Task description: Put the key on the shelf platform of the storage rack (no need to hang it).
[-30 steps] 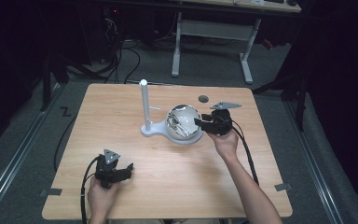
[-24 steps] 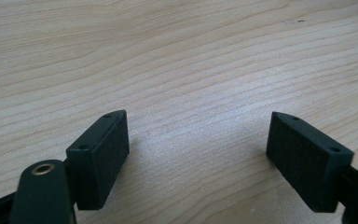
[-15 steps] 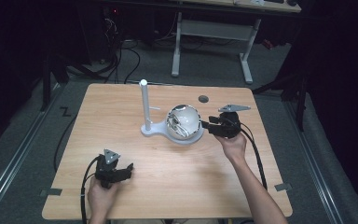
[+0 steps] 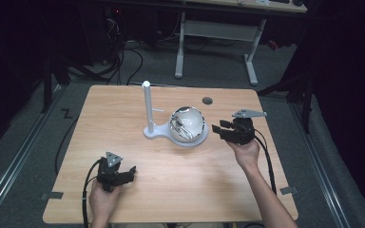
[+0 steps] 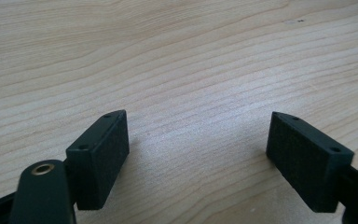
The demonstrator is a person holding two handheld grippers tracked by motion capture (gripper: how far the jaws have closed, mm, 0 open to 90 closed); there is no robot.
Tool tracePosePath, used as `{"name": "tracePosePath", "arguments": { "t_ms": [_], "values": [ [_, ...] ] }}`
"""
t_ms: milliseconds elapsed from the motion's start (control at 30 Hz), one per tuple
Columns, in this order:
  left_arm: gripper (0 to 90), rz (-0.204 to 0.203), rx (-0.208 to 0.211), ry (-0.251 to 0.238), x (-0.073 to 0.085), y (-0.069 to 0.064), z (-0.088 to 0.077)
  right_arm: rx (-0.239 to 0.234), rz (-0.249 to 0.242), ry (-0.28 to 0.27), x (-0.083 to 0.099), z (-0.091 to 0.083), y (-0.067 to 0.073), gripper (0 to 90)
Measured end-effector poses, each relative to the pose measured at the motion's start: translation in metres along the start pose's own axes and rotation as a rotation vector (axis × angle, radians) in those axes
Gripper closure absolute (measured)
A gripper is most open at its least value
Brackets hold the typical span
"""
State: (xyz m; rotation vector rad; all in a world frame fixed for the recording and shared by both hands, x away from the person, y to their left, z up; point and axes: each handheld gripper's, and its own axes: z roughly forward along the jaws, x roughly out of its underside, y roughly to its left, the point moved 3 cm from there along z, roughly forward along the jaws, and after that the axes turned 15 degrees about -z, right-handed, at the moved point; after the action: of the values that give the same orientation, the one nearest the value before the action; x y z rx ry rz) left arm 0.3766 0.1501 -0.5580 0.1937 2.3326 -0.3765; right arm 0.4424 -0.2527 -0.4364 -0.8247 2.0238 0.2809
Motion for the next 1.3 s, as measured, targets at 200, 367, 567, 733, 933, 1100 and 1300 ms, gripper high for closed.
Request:
{"name": "tracePosePath", "arguments": {
  "t_ms": [200,367,567,733,933,1100,1300],
  "values": [
    [21.4,0.000,0.000,0.000,0.000,0.000,0.000,0.017,-0.009,-0.010,0.001,-0.012,0.001,55.1],
    [21.4,0.000,0.000,0.000,0.000,0.000,0.000,0.030,0.008,-0.010,0.012,-0.020,-0.003,55.4],
    [21.4,0.002,-0.002,0.000,0.000,0.000,0.000,0.030,0.033,-0.017,0.024,-0.031,-0.005,55.2],
    [21.4,0.002,-0.002,0.000,0.000,0.000,0.000,0.029,0.030,-0.049,0.026,-0.044,-0.001,55.3],
    [21.4,0.002,-0.002,0.000,0.000,0.000,0.000,0.037,0.045,-0.057,0.036,-0.054,-0.001,55.3],
    [21.4,0.002,-0.002,0.000,0.000,0.000,0.000,0.032,0.059,-0.059,0.044,-0.060,-0.001,54.8],
    [21.4,0.002,-0.002,0.001,0.000,0.000,0.000,0.026,0.066,-0.071,0.053,-0.068,0.003,54.8]
  ]
}}
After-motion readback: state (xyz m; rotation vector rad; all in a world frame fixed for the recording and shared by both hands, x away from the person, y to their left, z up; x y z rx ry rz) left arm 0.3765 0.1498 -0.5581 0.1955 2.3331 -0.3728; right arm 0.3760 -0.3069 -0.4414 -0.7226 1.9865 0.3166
